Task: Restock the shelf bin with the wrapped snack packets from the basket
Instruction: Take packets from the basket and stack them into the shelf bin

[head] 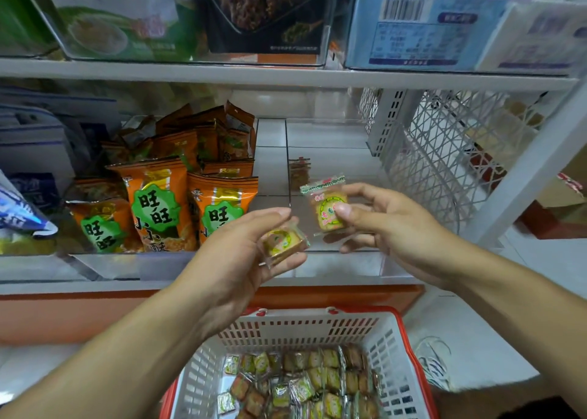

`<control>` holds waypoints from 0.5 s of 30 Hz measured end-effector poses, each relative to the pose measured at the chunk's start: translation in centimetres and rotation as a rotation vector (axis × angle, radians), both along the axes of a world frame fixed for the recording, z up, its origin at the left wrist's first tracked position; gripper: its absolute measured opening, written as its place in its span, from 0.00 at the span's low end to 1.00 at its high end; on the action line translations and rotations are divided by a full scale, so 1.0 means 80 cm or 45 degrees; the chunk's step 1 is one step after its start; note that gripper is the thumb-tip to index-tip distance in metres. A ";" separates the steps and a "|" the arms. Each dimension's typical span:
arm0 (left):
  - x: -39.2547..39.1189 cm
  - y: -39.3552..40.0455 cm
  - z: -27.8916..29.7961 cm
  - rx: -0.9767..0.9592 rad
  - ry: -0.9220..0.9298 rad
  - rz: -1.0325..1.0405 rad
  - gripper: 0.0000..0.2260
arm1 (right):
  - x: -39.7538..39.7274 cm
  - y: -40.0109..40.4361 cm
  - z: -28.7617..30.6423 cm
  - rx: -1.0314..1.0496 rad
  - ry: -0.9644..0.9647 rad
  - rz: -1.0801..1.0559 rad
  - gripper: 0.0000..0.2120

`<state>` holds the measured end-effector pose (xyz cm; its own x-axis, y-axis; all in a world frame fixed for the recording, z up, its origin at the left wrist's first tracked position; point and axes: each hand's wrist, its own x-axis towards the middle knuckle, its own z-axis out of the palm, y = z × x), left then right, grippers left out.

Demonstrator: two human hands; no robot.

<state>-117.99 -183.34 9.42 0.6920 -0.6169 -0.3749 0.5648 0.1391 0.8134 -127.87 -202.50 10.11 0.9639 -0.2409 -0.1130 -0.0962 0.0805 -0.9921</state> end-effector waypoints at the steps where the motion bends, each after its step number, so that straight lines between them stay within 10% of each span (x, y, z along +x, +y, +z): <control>1: 0.001 0.000 -0.003 0.028 -0.045 -0.010 0.16 | -0.001 0.001 0.001 0.037 0.040 0.003 0.21; 15: -0.003 -0.004 -0.014 0.114 -0.333 -0.105 0.12 | -0.006 0.014 -0.003 0.032 0.068 -0.070 0.11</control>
